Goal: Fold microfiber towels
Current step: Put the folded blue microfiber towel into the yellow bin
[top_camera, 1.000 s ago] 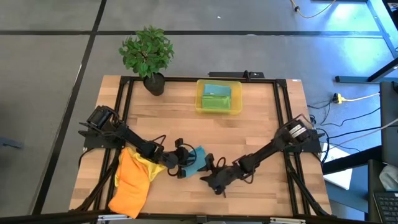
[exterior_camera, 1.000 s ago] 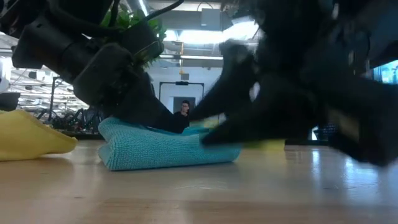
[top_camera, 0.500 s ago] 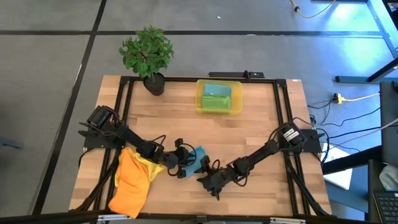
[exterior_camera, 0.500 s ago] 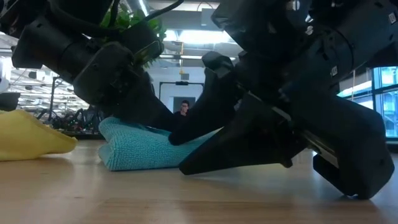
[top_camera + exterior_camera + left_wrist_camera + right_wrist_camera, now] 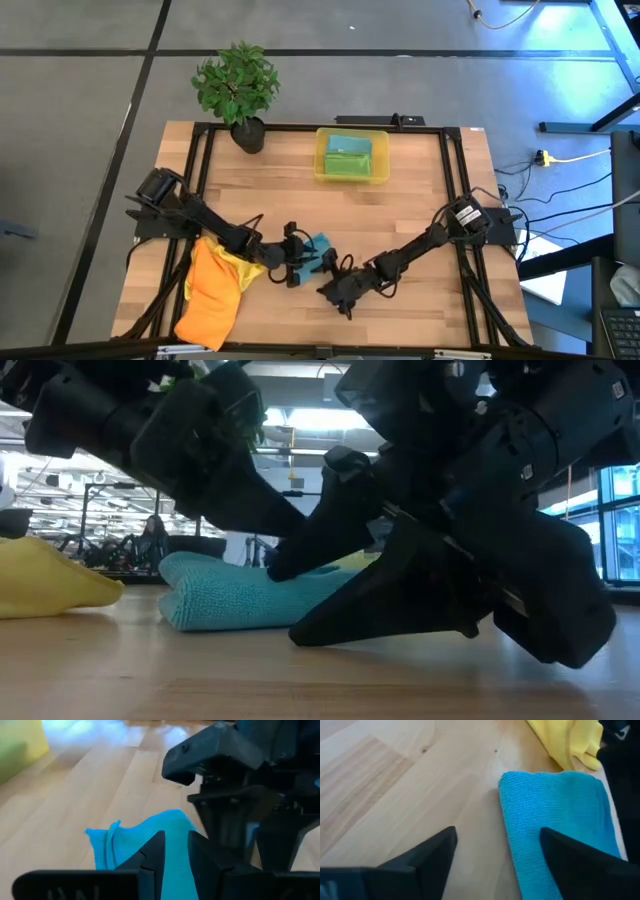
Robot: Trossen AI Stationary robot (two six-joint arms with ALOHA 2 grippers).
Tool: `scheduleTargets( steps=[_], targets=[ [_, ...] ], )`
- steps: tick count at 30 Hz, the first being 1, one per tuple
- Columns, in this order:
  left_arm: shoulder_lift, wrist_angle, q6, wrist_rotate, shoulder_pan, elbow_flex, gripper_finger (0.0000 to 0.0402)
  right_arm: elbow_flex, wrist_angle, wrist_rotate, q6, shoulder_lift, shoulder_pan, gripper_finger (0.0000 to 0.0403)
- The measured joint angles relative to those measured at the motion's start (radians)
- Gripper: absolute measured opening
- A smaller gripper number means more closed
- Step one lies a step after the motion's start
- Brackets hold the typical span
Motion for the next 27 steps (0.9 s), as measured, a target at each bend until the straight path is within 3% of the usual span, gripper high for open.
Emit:
scheduleTargets(
  steps=[6,15,20,27],
  targets=[
    [-0.015,-0.086,0.001,-0.005,-0.004,0.0,0.0075,0.0,-0.004,0.091,-0.024,0.0,0.002,0.0335],
    [-0.015,-0.32,-0.161,-0.047,0.022,0.0,0.0075,0.002,-0.043,0.183,-0.055,0.0,-0.007,0.0338],
    [-0.015,-0.367,-0.201,-0.045,0.032,0.001,0.0075,0.002,-0.097,0.284,-0.078,-0.002,-0.022,0.0338],
    [-0.009,-0.38,-0.205,-0.015,0.051,0.003,0.0075,0.003,-0.139,0.289,-0.088,-0.004,-0.069,0.0338]
  ],
)
